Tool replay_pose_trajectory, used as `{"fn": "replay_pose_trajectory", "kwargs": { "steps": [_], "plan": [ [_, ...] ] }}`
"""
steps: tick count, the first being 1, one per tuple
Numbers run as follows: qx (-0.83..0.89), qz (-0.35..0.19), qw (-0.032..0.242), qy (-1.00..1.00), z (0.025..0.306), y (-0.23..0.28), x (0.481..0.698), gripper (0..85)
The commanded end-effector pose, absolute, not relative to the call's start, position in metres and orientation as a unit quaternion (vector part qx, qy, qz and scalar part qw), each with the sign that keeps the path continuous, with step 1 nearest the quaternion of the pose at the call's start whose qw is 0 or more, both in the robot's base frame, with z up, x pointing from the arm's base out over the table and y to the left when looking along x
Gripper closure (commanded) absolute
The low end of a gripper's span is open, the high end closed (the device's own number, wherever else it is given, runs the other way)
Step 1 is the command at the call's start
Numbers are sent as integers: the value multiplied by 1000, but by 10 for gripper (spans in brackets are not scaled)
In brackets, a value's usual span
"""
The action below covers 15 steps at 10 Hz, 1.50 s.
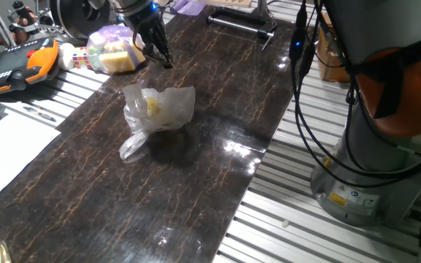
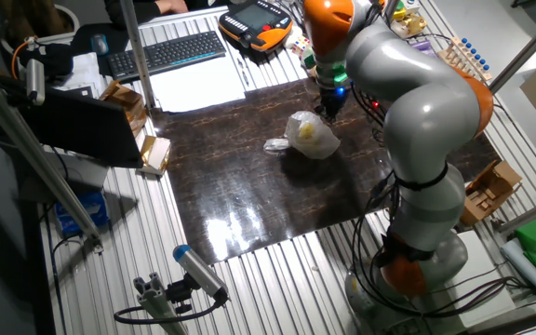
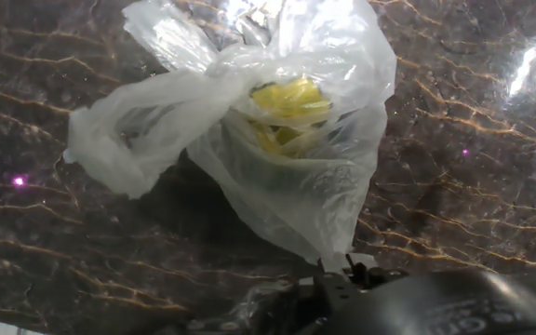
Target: Pick up a bag of things
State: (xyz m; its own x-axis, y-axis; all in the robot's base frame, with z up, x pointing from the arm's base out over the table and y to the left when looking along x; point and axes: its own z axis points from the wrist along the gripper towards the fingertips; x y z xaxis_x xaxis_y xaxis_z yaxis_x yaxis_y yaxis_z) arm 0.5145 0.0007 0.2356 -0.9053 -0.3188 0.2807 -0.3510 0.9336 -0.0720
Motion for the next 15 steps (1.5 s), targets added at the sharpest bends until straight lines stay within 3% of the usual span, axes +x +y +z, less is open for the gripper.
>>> {"fn": "replay_pose_trajectory", "kwargs": {
  "steps": [1, 4, 5, 6, 11, 13, 15],
  "plan": [
    [170, 61, 134, -974, 236, 1, 515, 840],
    [131, 53, 122, -982, 236, 1, 515, 843],
    [89, 0, 100, -991, 236, 1, 515, 843],
    [74, -11, 100, -992, 236, 1, 515, 843],
    [-30, -18, 159, -987, 236, 1, 515, 843],
    [-94, -37, 151, -983, 236, 1, 515, 843],
    [-142, -18, 129, -981, 236, 1, 515, 660]
  ]
}}
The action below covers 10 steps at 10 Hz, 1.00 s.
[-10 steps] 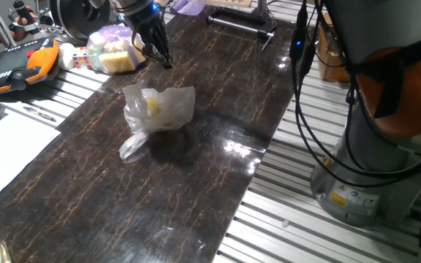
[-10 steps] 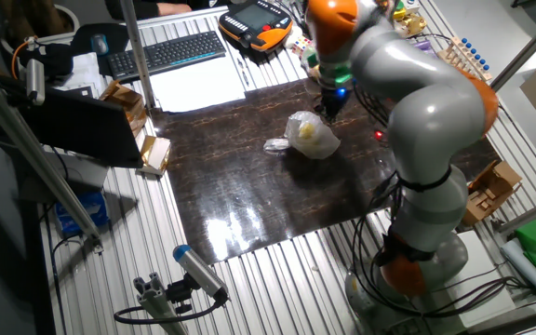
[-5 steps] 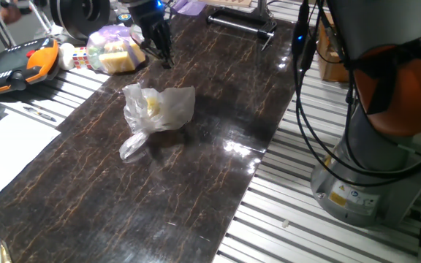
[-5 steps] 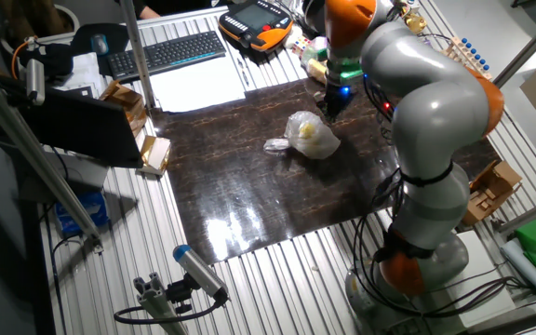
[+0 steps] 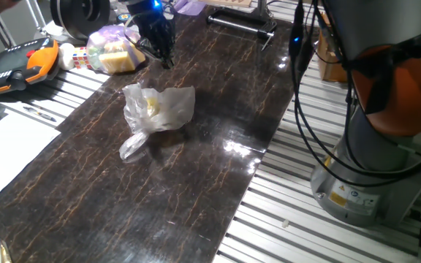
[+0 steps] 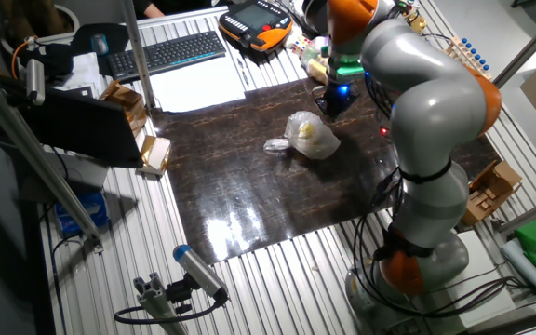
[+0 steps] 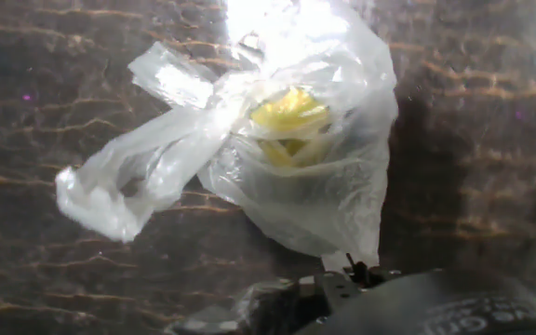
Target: Pick up a bag of things
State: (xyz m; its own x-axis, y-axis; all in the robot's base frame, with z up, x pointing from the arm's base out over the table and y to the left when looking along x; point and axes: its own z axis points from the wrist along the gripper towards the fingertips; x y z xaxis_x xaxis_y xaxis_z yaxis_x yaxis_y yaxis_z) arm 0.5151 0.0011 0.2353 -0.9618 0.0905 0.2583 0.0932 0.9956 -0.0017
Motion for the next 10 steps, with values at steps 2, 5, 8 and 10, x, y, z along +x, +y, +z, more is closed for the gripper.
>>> {"fn": "replay_pose_trajectory", "kwargs": {
  "steps": [2, 5, 8, 10],
  "plan": [
    [-178, -14, 106, -978, 222, 3, 532, 493],
    [-254, -20, 61, -965, 194, 18, 565, 257],
    [-291, -19, 33, -956, 169, 27, 585, 80],
    [-302, -22, 26, -953, 149, 23, 593, 23]
  ]
}}
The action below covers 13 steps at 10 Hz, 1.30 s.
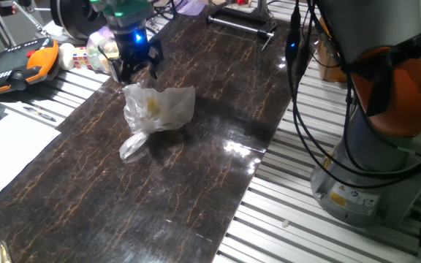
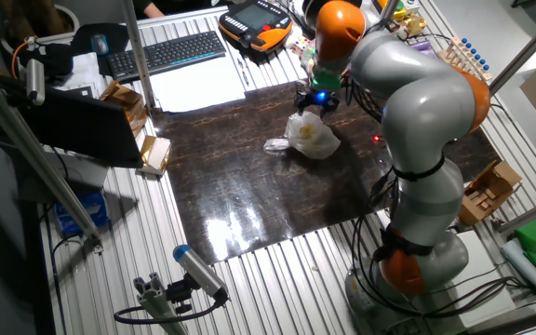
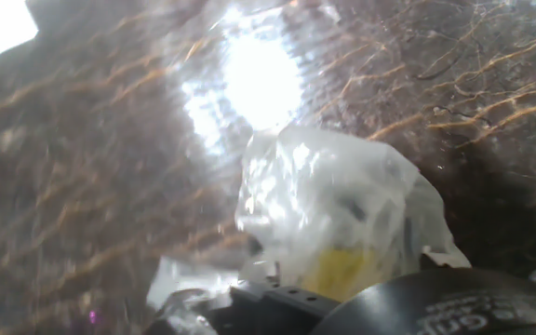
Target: Pick up a bag of things
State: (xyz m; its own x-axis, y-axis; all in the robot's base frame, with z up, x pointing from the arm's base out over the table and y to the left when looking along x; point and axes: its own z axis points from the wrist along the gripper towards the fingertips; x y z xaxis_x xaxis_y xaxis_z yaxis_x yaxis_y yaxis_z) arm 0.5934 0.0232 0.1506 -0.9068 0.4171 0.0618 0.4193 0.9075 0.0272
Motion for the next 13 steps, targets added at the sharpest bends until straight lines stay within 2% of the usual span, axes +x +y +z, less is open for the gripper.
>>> {"fn": "replay_pose_trajectory", "kwargs": {
  "steps": [1, 4, 6, 9, 13],
  "plan": [
    [-305, -23, 23, -952, 142, 24, 596, 10],
    [-309, -17, 11, -951, 127, 27, 601, 0],
    [-305, -22, 12, -952, 118, 27, 601, 0],
    [-294, -5, -2, -956, 101, 38, 591, 0],
    [-272, -18, -1, -962, 87, 34, 586, 0]
  ]
}}
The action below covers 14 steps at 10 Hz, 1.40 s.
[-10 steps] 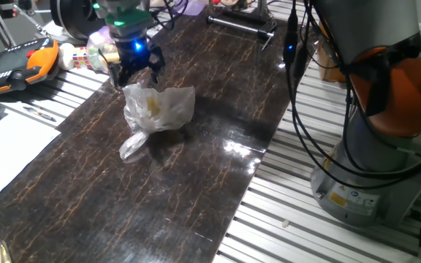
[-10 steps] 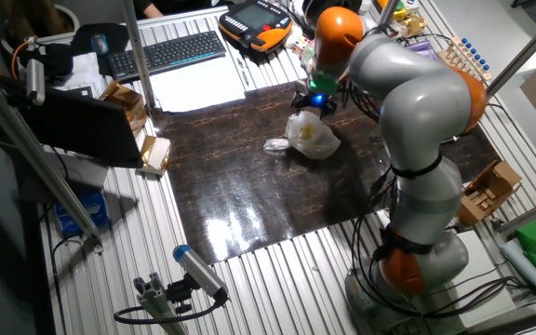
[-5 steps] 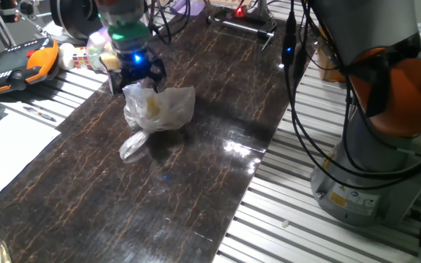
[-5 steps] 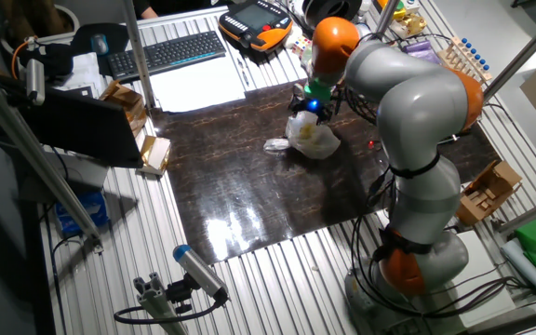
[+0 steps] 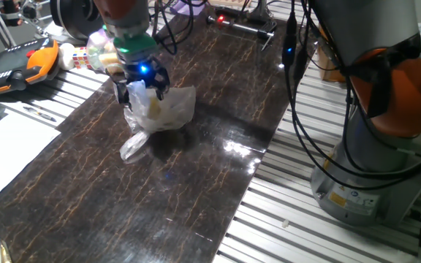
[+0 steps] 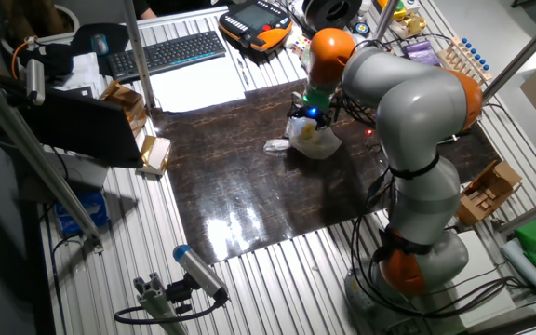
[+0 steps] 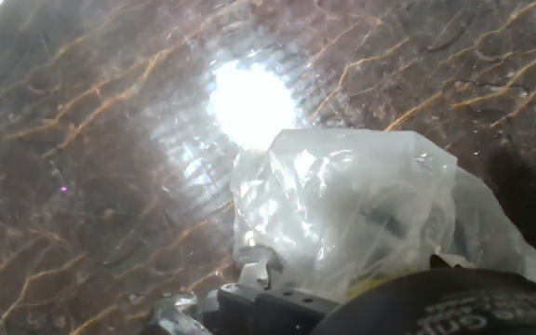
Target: Pick up a bag of things
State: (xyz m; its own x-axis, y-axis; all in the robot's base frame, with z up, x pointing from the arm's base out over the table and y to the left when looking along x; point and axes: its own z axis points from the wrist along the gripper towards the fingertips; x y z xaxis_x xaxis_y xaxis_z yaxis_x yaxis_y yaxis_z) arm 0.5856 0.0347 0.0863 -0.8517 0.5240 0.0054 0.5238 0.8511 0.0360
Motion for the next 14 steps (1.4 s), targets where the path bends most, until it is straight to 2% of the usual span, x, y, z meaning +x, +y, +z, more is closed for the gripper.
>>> {"fn": "replay_pose_trajectory", "kwargs": {
  "steps": [1, 2, 4, 7, 9, 10, 11, 14],
  "plan": [
    [270, 17, 7, 963, 85, 37, 584, 0],
    [265, 12, 11, 964, 83, 39, 581, 10],
    [245, -1, 23, 969, 78, 43, 576, 140],
    [217, 5, 17, 976, 75, 43, 574, 343],
    [202, 16, 15, 979, 76, 43, 575, 560],
    [188, 29, 15, 982, 76, 42, 575, 750],
    [180, 37, 12, 983, 76, 41, 575, 843],
    [170, 38, 6, 985, 82, 41, 577, 843]
  ]
}}
